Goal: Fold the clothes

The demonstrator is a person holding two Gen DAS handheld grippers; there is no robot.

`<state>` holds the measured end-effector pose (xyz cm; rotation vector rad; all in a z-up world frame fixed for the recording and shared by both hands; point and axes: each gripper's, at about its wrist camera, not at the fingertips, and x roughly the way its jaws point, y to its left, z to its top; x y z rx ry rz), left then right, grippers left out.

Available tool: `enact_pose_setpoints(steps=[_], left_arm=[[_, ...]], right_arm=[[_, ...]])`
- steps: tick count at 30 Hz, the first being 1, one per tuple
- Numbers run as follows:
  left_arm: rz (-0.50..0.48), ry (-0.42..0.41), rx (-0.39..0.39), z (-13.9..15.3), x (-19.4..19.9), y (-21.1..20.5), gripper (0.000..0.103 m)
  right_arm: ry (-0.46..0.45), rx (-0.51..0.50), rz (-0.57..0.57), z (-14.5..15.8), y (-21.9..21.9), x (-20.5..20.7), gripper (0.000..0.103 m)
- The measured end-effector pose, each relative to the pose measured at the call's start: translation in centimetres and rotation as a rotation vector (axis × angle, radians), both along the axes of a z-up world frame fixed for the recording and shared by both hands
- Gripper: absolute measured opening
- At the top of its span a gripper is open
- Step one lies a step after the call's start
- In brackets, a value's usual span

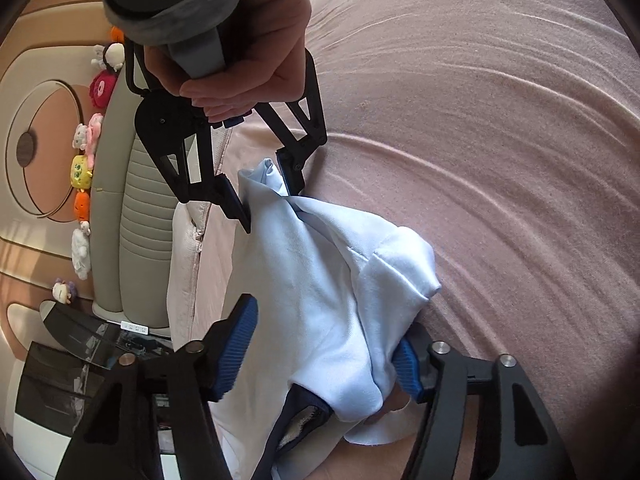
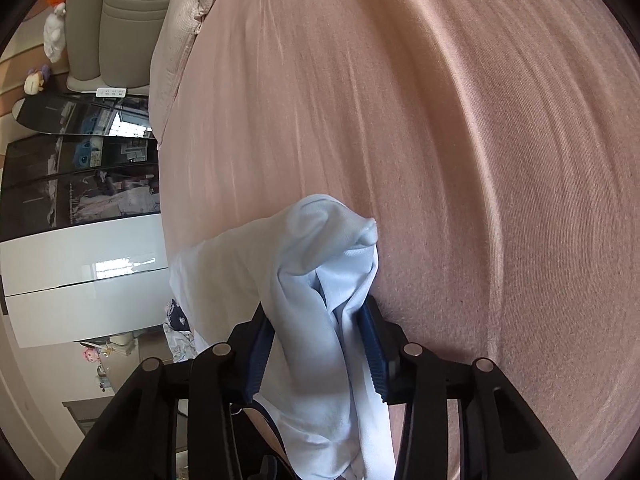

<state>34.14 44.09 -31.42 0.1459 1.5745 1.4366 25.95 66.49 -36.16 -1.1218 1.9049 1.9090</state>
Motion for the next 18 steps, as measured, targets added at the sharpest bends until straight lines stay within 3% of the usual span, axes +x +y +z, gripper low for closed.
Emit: enact_pose_setpoints(steps=[3,8,18], left_arm=[[0.0,-0.032,-0.035,-0.2,-0.2,0.2,0.028],[0.004,-0.085,-0.041,0.0,-0.4,0.1,0.017],[0.075,-0.269,-0.017,2.7,-2.8,1.1,0.015]], right_arm=[[-0.012,-0.009,-0.018,-0.1,-0.1,0.1,0.033],[-0.037,0.015,-0.026,0.1,-0.3,-0.3,0.02],[-0.113,0.051,0.0,2.0,-0.4,-1.5,0.015]])
